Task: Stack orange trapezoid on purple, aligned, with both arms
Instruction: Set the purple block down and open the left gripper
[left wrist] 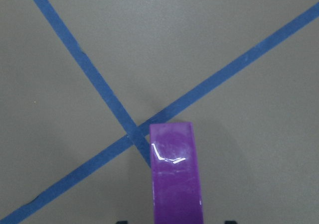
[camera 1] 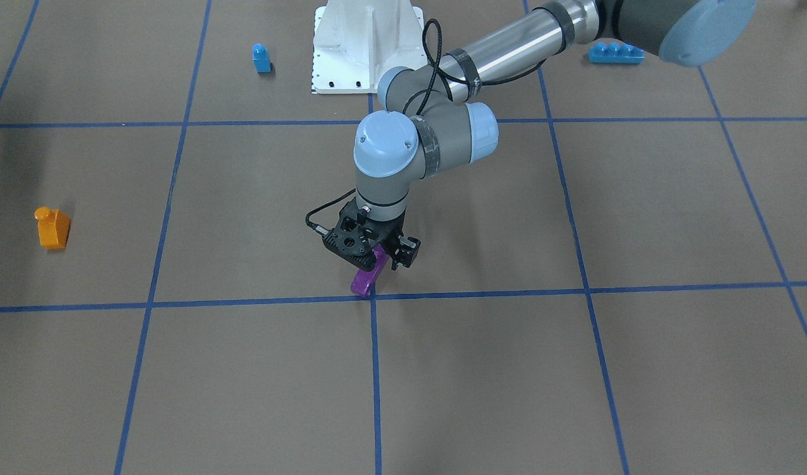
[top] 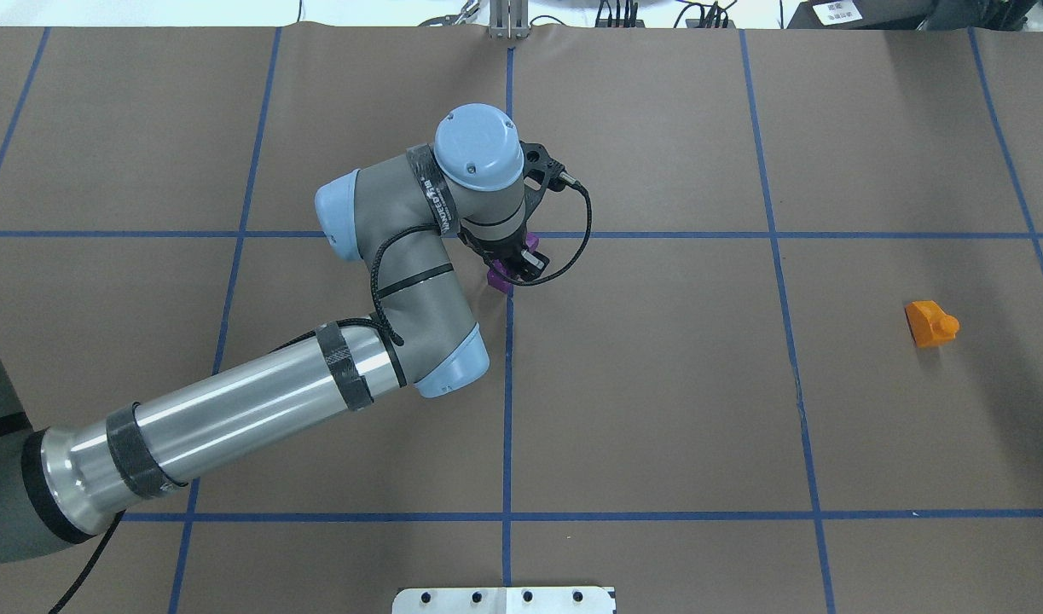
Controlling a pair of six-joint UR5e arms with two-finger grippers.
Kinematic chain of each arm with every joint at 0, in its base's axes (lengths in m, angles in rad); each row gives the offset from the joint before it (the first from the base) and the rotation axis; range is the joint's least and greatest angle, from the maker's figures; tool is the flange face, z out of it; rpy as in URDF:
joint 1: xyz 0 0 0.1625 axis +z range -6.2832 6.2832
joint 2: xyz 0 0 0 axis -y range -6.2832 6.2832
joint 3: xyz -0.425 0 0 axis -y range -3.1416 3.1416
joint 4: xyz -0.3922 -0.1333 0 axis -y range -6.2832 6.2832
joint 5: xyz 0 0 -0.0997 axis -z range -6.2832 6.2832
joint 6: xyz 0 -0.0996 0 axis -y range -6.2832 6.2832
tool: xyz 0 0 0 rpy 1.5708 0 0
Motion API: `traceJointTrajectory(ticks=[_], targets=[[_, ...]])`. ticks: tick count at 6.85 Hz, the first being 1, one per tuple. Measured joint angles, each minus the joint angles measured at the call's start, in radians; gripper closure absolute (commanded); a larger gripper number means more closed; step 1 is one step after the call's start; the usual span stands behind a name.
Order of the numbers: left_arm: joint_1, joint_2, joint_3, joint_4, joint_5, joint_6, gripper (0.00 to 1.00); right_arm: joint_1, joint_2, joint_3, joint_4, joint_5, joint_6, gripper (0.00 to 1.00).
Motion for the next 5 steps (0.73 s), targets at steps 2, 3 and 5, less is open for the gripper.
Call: traceJointTrajectory(ticks=[2, 3, 5], targets=[[-0.055, -0.016, -0.018, 0.016, -0.044, -0.06, 0.0, -0.019, 0.013, 0.021, 0.001, 0.032, 0.002, 0.0], [-0.11, -0.022, -0.051, 0.06, -0.11, -0.077, 0.0, -0.069, 0.021, 0.042, 0.011, 0.021, 0.022, 0.0], [-0.204, -0.009, -0.224, 0.28, -0.176, -0.073, 0.0, -0.22, 0.014, 0.056, 0.171, -0.083, 0.201, 0.0]])
